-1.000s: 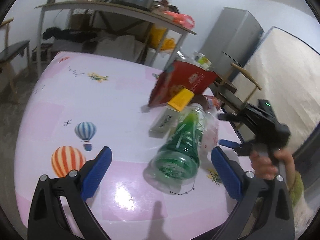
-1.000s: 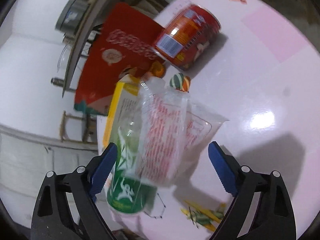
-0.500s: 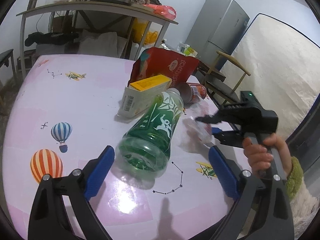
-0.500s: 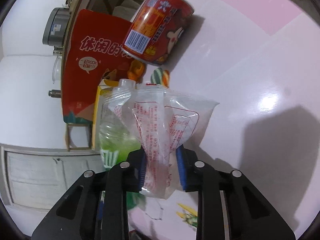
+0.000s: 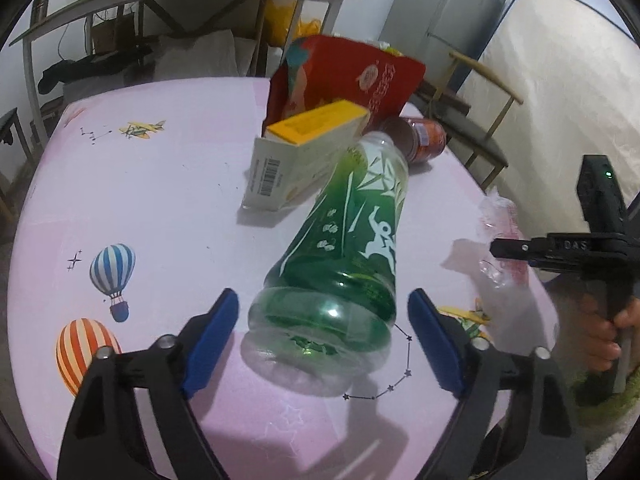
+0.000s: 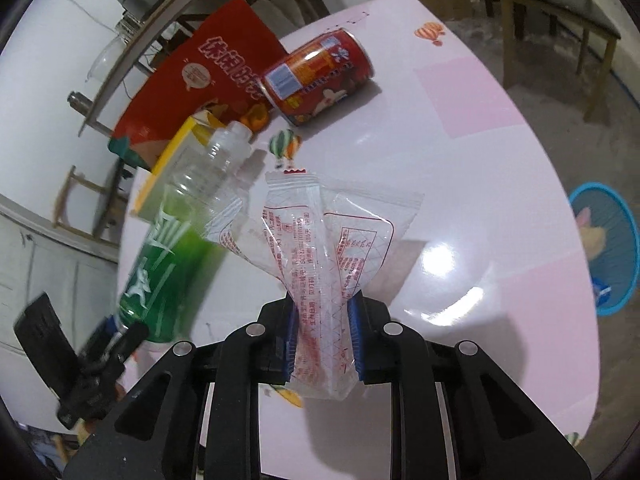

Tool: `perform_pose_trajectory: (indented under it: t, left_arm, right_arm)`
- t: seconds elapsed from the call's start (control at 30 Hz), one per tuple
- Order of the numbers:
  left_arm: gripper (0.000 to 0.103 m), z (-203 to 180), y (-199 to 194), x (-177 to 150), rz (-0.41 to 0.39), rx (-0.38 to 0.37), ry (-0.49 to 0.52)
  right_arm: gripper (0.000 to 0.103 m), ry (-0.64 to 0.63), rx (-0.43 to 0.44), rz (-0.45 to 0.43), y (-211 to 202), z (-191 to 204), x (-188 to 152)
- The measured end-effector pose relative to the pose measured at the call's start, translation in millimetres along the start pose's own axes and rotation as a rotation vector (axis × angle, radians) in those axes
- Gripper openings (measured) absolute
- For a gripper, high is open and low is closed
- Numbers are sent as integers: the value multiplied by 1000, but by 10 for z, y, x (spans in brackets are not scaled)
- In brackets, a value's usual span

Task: Collect trash
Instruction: 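Grasp the clear plastic bag with the right tool, then grasp the green plastic bottle with the left tool and lift it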

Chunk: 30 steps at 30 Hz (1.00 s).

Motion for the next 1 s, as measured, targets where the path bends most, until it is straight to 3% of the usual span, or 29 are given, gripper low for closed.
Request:
perform_pose_trajectory:
  t: [0.03, 0.23, 0.4, 0.57, 0.67, 0.73, 0.8, 1.0]
  left_arm:
    - [74, -6, 14, 0, 7, 5, 3]
    - [73, -98, -30, -58, 26, 54, 27]
    - [73, -161, -140, -233, 104, 31, -20]
    - [73, -267, -291, -556, 224, -42, -117]
    - [73, -379, -339, -664, 305, -144, -143]
    - [74, -472, -394, -632, 322, -234, -152]
    - [77, -526, -442, -545, 301, -278, -147]
    - [79, -684, -165, -155, 265, -234, -114]
  right_arm:
    - [21, -2, -8, 2, 17, -5, -20]
    - [21, -16, -10, 4, 50, -84, -21]
    - [21, -46, -7, -1, -59, -123, -92]
    - [21, -78, 14, 11, -16, -101, -146]
    - [21, -94, 33, 15, 4, -73, -167]
    - [21, -108, 33, 14, 20, -63, -159]
    - [21, -112, 44, 12, 13, -53, -161]
    - [21, -97, 72, 9, 14, -82, -186]
Point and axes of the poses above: each gripper's, at about its wrist camera, not at the fingertips, and y roughly the way its jaws point, z to its left, x to its top, the point moved 4 cm from there along y, roughly the way its jaws point, and after that the axes turned 9 degrees about -y, right-handed, at the moved point
